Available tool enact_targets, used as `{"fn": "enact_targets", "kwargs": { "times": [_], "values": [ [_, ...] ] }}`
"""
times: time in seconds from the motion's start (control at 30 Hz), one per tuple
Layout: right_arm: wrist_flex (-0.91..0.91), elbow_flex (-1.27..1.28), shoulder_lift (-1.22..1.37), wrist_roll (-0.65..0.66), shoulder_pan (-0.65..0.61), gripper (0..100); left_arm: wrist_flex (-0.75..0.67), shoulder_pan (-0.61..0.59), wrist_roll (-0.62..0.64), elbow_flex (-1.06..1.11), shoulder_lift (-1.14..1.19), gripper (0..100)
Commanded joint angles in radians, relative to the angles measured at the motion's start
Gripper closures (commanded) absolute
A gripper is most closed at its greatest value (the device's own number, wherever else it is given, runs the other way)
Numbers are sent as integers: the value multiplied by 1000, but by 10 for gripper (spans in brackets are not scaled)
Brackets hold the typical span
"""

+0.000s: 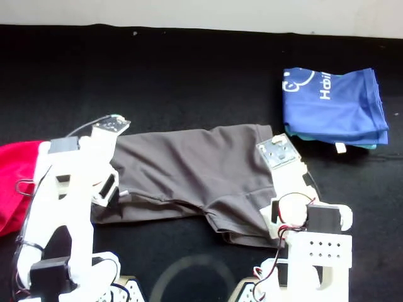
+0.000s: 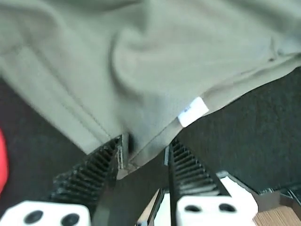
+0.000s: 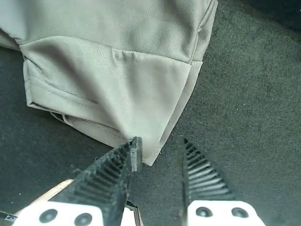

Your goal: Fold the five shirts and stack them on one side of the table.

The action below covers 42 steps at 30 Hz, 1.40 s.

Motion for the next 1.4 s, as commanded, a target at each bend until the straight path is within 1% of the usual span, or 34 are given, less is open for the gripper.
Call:
{"fn": "enact_targets", "kwargs": {
  "times": [0.0, 0.13, 0.23, 0.3, 0.37, 0.4, 0.47, 0.5, 0.53, 0.6, 0.67, 0.83, 0.97, 1.1, 1.27, 1.37],
  "values": [
    [31, -119, -15, 6, 13, 861, 103, -44, -11, -170, -35, 858],
    [45, -271, -7, 5, 13, 861, 222, -59, -11, -367, -35, 857],
    [-45, -305, -4, -2, 13, 861, 284, -59, -11, -486, -35, 854],
    [-117, -295, 7, -37, 12, 861, 287, -59, -11, -532, -31, 856],
    [-183, -283, 62, -74, 5, 872, 284, -56, -11, -532, -25, 864],
    [-217, -277, 108, -92, -2, 899, 264, -50, -8, -513, -24, 891],
    [-280, -274, 223, -115, -27, 987, 160, -18, -3, -444, -10, 999],
    [-303, -277, 291, -123, -39, 995, 101, -10, -3, -404, 4, 988],
    [-320, -278, 352, -138, -61, 981, 51, -5, -3, -366, 21, 979],
    [-386, -286, 460, -170, -110, 988, -55, 13, -2, -300, 68, 992],
    [-455, -311, 558, -195, -151, 991, -143, 18, 32, -265, 127, 992],
    [-590, -404, 750, -250, -209, 991, -276, 16, 152, -311, 282, 992],
    [-634, -489, 878, -255, -239, 991, -325, 19, 285, -423, 374, 992],
    [-641, -570, 990, -255, -240, 991, -324, 24, 397, -536, 467, 992],
    [-641, -625, 1125, -255, -239, 991, -331, 10, 404, -622, 636, 992],
    [-641, -667, 1222, -252, -220, 991, -331, -38, 407, -697, 736, 992]
  ]
}}
